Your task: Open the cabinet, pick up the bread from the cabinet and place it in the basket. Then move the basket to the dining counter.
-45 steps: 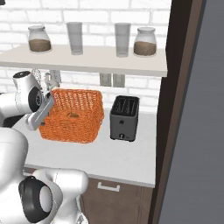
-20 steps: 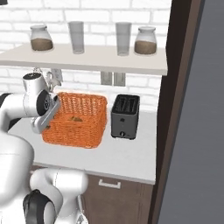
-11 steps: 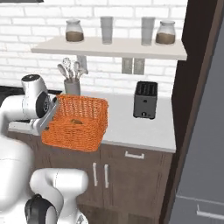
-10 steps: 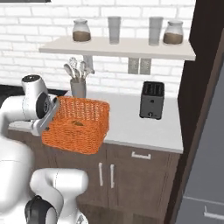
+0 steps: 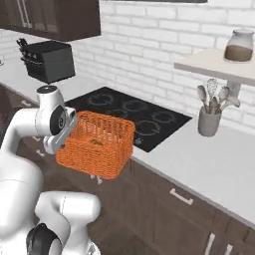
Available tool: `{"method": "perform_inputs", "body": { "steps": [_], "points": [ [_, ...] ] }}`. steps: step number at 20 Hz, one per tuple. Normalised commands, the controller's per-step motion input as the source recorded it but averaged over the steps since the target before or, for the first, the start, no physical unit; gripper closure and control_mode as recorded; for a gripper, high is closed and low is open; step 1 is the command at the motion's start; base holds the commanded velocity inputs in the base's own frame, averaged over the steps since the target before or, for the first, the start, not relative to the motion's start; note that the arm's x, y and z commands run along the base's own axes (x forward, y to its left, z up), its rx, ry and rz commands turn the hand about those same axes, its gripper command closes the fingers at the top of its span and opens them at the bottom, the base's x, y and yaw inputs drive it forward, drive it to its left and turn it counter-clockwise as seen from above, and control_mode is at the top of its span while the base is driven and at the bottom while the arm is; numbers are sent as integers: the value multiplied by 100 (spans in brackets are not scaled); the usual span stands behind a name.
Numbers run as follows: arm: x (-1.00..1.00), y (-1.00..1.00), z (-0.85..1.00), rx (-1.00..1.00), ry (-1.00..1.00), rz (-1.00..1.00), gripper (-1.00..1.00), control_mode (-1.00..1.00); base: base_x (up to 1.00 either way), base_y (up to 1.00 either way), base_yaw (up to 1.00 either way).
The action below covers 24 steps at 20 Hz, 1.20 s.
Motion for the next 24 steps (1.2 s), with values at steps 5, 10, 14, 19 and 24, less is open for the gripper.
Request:
{"method": "perform_inputs", "body": {
  "steps": [5,10,14,19,24],
  "points": [
    [0,0,0,0,0,0,100,100,0,31,100],
    [0,0,0,0,0,0,100,100,-3,-3,100],
    [0,0,0,0,0,0,100,100,-14,0,100],
    [0,0,0,0,0,0,100,100,-1,0,98],
    [0,0,0,0,0,0,100,100,-2,0,97]
  ]
}}
